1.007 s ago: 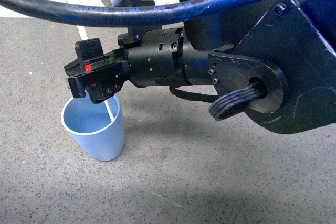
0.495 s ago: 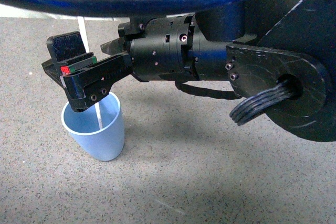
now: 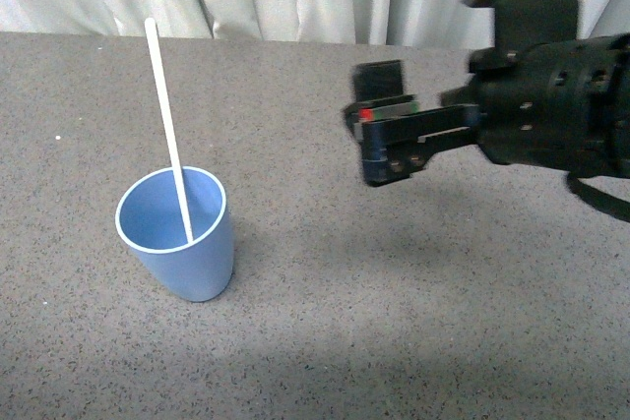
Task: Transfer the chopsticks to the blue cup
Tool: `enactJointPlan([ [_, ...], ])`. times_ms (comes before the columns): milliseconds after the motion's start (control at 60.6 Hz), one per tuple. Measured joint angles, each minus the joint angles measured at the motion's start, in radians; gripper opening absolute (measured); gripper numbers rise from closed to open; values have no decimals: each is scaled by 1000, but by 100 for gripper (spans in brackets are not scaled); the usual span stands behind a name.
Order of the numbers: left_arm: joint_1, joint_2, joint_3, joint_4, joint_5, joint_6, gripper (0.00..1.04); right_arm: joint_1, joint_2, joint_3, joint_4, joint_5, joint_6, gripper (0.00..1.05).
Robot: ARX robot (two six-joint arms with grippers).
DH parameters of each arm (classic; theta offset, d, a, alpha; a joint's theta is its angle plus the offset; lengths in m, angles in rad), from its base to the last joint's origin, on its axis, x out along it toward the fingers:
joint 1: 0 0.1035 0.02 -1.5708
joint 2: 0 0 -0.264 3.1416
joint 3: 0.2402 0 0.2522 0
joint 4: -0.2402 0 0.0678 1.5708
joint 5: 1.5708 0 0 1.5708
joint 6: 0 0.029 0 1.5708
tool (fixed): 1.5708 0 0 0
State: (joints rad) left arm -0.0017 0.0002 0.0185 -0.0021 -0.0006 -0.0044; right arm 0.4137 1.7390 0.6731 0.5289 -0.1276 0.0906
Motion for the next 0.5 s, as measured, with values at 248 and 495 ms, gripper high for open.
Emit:
enactJointPlan([
  [248, 0, 0, 0, 0, 0, 0, 98, -208, -166, -98, -161, 361, -57, 95],
  [495, 0, 0, 0, 0, 0, 0, 98, -286, -272, -319, 292, 328, -116, 83],
])
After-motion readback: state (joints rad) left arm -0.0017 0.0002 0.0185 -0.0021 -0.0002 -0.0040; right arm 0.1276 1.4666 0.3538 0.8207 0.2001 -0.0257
